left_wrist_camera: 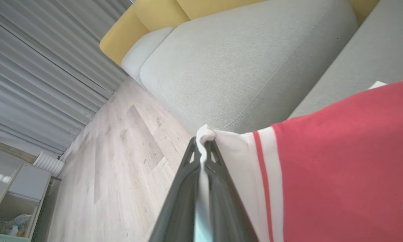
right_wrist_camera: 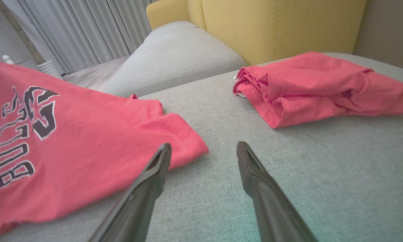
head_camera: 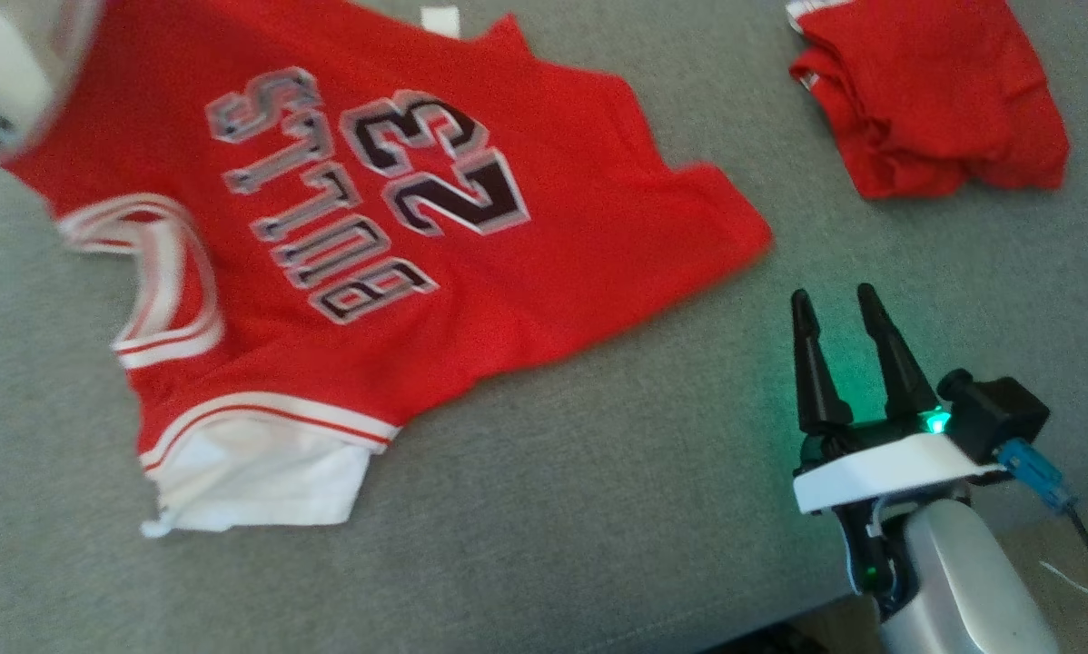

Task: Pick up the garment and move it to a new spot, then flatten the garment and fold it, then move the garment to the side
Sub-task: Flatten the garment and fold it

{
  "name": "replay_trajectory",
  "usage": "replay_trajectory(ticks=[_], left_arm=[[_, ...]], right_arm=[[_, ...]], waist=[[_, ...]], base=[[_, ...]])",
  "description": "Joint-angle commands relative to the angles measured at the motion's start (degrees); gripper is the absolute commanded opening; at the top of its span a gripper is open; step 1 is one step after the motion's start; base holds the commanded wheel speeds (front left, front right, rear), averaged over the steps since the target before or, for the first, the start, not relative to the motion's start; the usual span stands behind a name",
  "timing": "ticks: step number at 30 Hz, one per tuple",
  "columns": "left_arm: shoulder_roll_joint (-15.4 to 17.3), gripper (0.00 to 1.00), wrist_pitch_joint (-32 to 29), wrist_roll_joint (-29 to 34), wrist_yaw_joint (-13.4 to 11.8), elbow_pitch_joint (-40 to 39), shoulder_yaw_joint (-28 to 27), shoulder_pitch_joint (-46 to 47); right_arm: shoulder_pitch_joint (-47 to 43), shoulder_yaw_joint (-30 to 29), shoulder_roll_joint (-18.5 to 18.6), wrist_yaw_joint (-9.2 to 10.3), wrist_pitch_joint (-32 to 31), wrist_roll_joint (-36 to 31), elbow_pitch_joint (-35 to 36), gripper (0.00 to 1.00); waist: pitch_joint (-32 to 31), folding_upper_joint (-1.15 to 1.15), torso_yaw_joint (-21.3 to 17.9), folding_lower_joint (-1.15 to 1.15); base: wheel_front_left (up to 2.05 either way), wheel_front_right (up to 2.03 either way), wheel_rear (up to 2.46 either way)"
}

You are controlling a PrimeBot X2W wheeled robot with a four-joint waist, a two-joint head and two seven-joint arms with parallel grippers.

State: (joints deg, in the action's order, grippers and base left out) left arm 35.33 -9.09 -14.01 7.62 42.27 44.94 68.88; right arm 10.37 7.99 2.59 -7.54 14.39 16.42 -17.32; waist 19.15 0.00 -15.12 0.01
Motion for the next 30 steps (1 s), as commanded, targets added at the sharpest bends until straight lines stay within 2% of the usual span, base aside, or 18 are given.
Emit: replay_trajectory(ticks=[1, 3, 4, 5, 10, 13, 18, 22, 28, 30], left_arm=[[3.3, 0.0, -0.2, 1.0, -0.1, -0.2, -1.3, 5.4], [4.3, 0.0, -0.1, 2.8, -0.2, 1.7, -0.4, 9.0], [4.6, 0.29, 0.4, 3.6, -0.7, 2.8, -0.4, 10.6], [4.4, 1.0, 1.4, 4.1, -1.9, 3.8, -0.7, 12.1], [0.7, 1.0, 8.1, 4.2, -6.9, 8.1, -1.9, 14.8], [-2.1, 1.0, 12.8, 3.3, -8.6, 10.0, -2.4, 14.3], [-7.0, 1.0, 19.6, -0.5, -9.3, 12.4, -4.3, 11.3], [-10.5, 1.0, 22.9, -4.7, -9.0, 12.2, -6.5, 6.6], [-14.3, 1.0, 24.0, -9.4, -8.4, 7.9, -9.1, -3.4], [-15.6, 1.0, 24.1, -11.1, -9.3, 2.0, -10.9, -10.5]], right_arm=[[1.8, 2.0, 0.3, 0.05, 0.6, 0.6, 2.0, 1.0], [2.2, 2.8, 0.3, 0.05, 0.6, 1.0, 2.6, 1.0], [2.4, 3.3, 0.3, 0.05, 0.6, 1.2, 2.9, 1.0], [2.6, 3.6, 0.3, 0.05, 0.6, 1.3, 3.2, 1.0], [3.0, 3.5, 0.3, 0.05, 0.6, 1.5, 4.0, 1.0], [3.2, 3.3, 0.3, 0.05, 0.6, 0.6, 4.0, 1.0], [3.4, 2.0, 0.3, 0.05, 0.6, -1.4, 4.2, 1.0], [3.2, 0.4, 0.3, 0.05, 0.6, -3.4, 4.0, 1.0], [2.1, -2.1, 0.3, 0.05, 0.6, -5.6, 2.9, 1.0], [1.2, -3.5, 0.3, 0.05, 0.6, -6.5, 2.4, 1.0]], waist=[[3.3, 0.0, -2.9, -0.01], [4.9, 0.0, -4.1, -0.01], [5.7, 0.0, -4.6, -0.01], [6.3, 0.0, -5.0, -0.01], [7.5, 0.0, -4.9, -0.01], [6.9, 0.0, -3.4, -0.01], [4.4, 0.0, 1.0, -0.01], [1.1, 0.0, 5.3, -0.01], [-3.7, 0.0, 10.8, -0.01], [-6.0, 0.0, 13.7, -0.01]], base=[[0.0, 0.0, 0.0], [0.0, 0.0, 0.0], [0.0, 0.0, 0.0], [0.0, 0.0, 0.0], [0.0, 0.0, 0.0], [0.0, 0.0, 0.0], [0.0, 0.0, 0.0], [0.0, 0.0, 0.0], [0.0, 0.0, 0.0], [0.0, 0.0, 0.0]])
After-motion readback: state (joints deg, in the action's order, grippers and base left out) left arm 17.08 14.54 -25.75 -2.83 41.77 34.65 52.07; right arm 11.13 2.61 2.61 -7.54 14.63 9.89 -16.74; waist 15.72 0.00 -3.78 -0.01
